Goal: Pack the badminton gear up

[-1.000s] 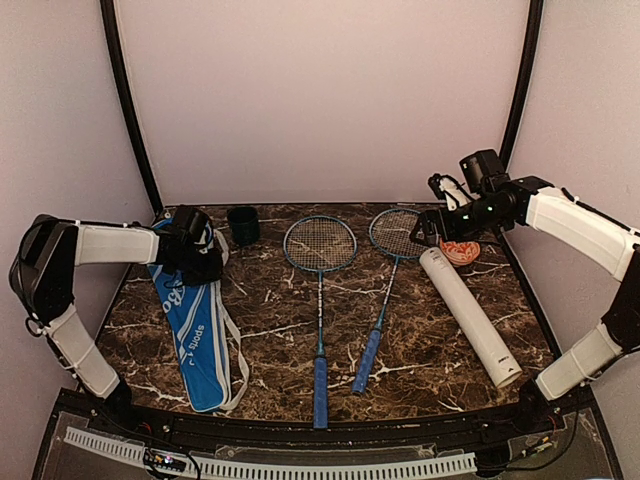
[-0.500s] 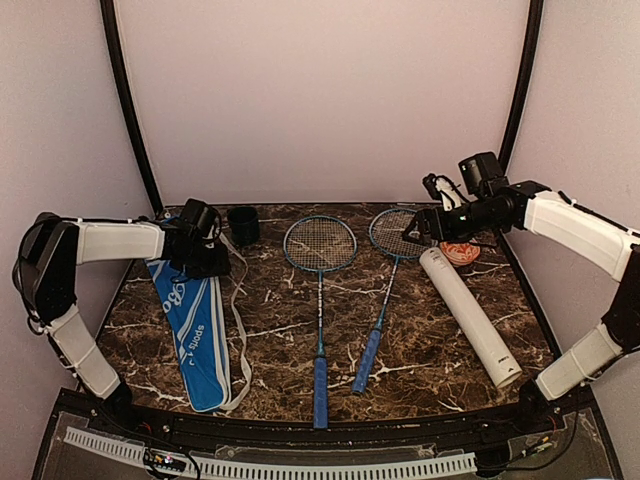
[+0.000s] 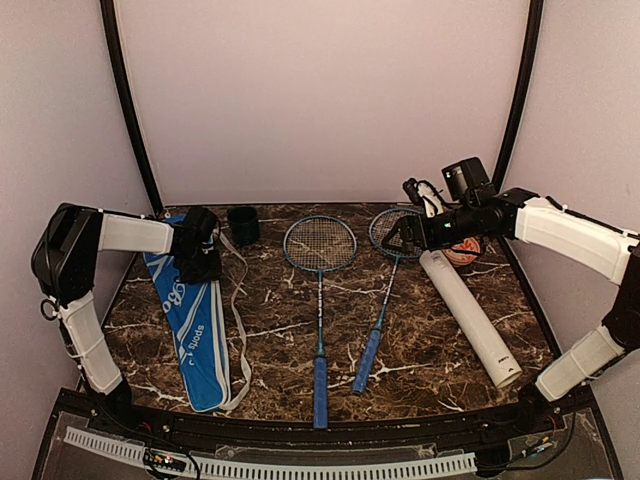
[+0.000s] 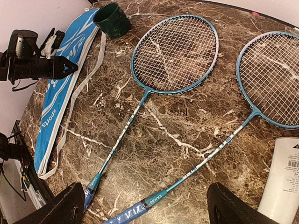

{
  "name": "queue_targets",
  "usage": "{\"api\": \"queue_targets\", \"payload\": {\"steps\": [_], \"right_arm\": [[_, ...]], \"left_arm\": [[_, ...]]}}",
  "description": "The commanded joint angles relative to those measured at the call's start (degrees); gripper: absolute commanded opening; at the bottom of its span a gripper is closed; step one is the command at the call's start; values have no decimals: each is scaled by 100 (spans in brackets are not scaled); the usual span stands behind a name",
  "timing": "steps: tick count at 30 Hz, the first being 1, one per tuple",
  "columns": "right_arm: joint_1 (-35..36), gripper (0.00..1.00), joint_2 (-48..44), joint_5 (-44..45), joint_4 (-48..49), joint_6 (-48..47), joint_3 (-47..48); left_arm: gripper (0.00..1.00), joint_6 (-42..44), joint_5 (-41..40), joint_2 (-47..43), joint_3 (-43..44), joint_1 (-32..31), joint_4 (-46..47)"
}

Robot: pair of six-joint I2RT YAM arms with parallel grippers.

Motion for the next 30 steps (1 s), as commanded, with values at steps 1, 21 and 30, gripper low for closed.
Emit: {"api": "queue_targets", "payload": {"steps": [1,21,30], "right_arm": [[22,92,19,-31,216,59,-61],[23,92,7,-41,213,54,-84],[51,92,90,-100,226,46,-27]], "left_arm": [[34,-58,-295,137,199,20,-254],[0,248,1,-290,-99,28,-181],[0,722,166,-967,-494,23,-252]]}}
